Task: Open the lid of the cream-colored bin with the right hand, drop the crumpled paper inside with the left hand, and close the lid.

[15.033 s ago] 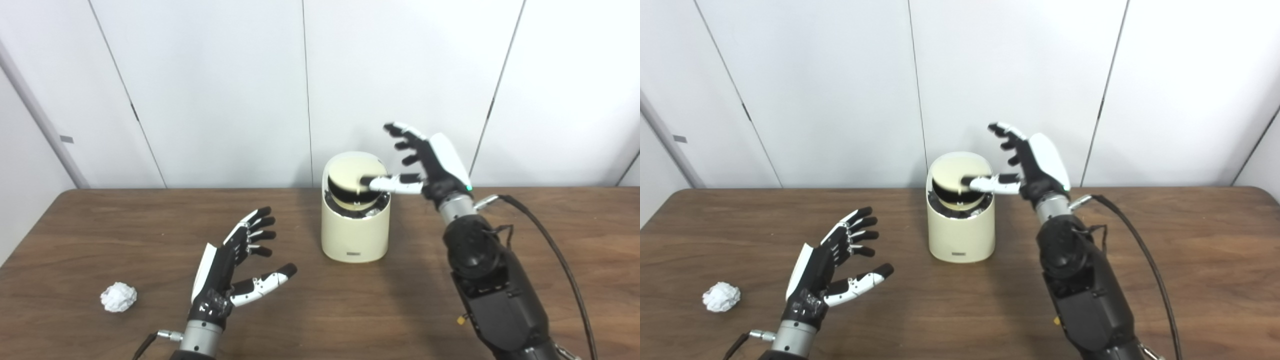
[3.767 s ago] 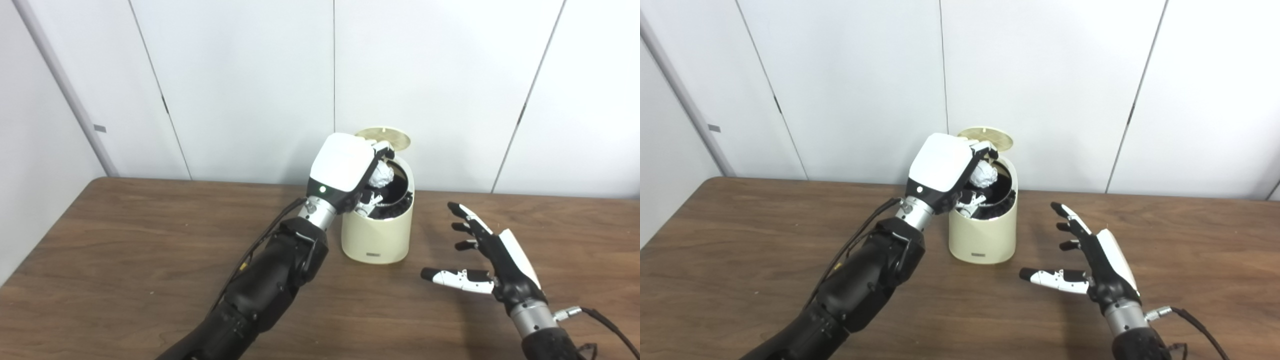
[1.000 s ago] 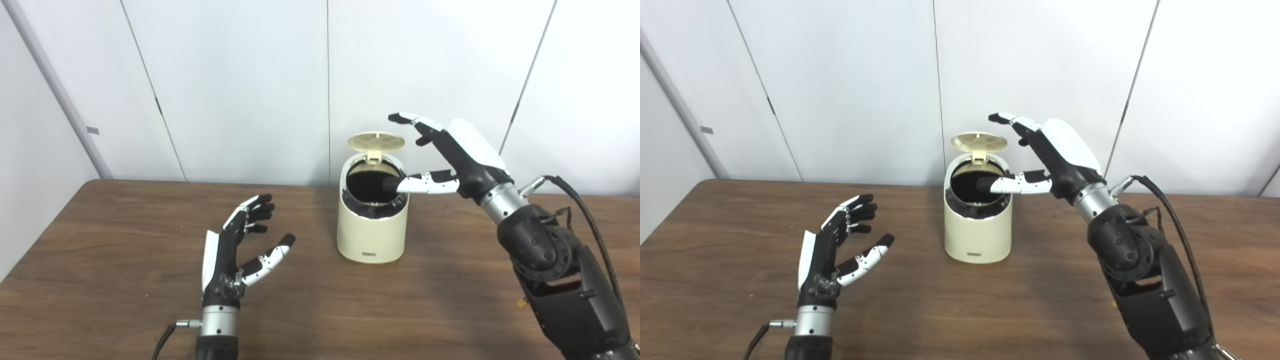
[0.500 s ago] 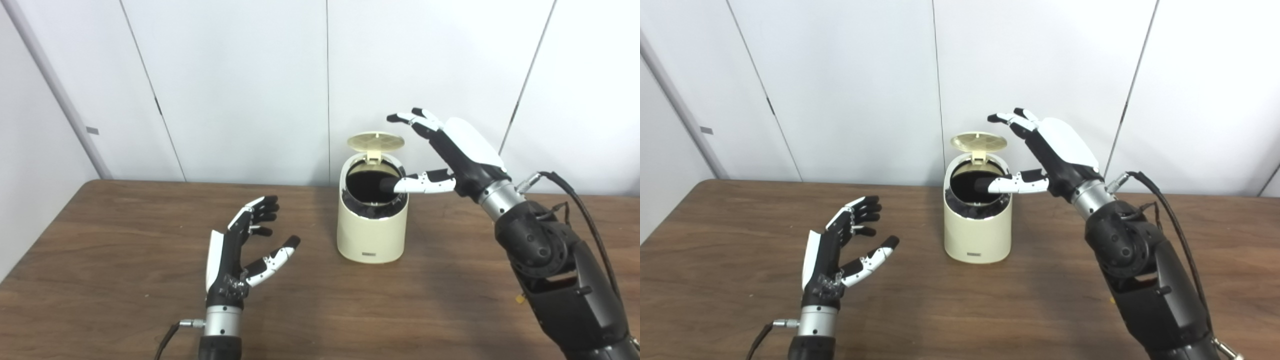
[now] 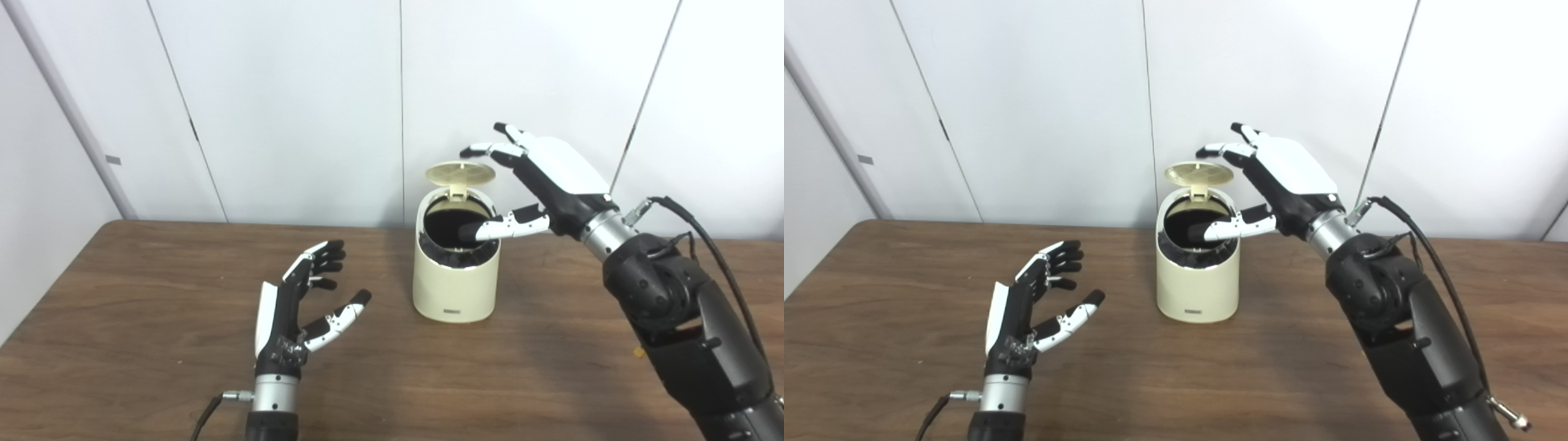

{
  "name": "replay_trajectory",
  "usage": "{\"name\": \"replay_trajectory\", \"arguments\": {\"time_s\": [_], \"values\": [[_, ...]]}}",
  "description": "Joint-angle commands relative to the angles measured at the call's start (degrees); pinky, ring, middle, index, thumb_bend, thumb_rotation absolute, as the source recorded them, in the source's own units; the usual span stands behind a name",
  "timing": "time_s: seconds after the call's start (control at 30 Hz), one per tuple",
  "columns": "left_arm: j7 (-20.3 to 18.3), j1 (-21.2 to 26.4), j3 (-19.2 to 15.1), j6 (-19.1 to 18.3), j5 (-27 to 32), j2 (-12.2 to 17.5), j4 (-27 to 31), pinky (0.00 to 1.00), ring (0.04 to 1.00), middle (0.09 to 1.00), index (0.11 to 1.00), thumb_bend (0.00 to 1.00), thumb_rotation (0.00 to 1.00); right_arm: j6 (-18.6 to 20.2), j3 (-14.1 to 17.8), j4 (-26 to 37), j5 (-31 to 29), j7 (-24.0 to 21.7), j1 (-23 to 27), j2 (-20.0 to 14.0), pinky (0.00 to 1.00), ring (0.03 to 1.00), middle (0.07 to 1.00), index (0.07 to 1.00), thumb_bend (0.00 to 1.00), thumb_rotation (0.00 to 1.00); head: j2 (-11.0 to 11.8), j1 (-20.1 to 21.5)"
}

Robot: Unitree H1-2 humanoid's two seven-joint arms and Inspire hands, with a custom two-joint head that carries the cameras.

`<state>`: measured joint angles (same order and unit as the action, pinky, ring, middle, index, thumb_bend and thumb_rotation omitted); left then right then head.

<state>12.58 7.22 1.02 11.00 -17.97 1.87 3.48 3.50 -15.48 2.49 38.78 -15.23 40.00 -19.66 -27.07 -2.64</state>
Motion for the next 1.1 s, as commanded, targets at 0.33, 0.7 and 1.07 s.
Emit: {"name": "replay_trajectory", "arguments": {"time_s": [0.33,0.7,1.07], "values": [[-0.34,1.89,0.13,0.84,-0.20,-0.21,1.54,0.60,0.708,0.741,0.768,0.65,0.15,-1.99,0.00,2.07,0.85,-1.24,2.95,-1.07,1.00,0.971,0.784,0.766,0.76,0.66,-0.64,-0.18],[-0.40,1.68,0.26,0.85,-0.64,-0.24,1.85,0.60,0.709,0.739,0.764,0.64,0.14,-3.07,0.08,3.21,1.61,-1.51,1.33,-1.77,0.98,0.926,0.721,0.721,0.74,0.63,-1.15,-0.34],[-0.44,1.49,0.21,0.41,-0.55,-0.38,2.27,0.60,0.709,0.740,0.764,0.64,0.14,-4.55,-0.69,4.22,-0.02,-3.12,-1.29,-1.96,1.00,0.899,0.701,0.706,0.73,0.65,-1.80,-0.51]]}}
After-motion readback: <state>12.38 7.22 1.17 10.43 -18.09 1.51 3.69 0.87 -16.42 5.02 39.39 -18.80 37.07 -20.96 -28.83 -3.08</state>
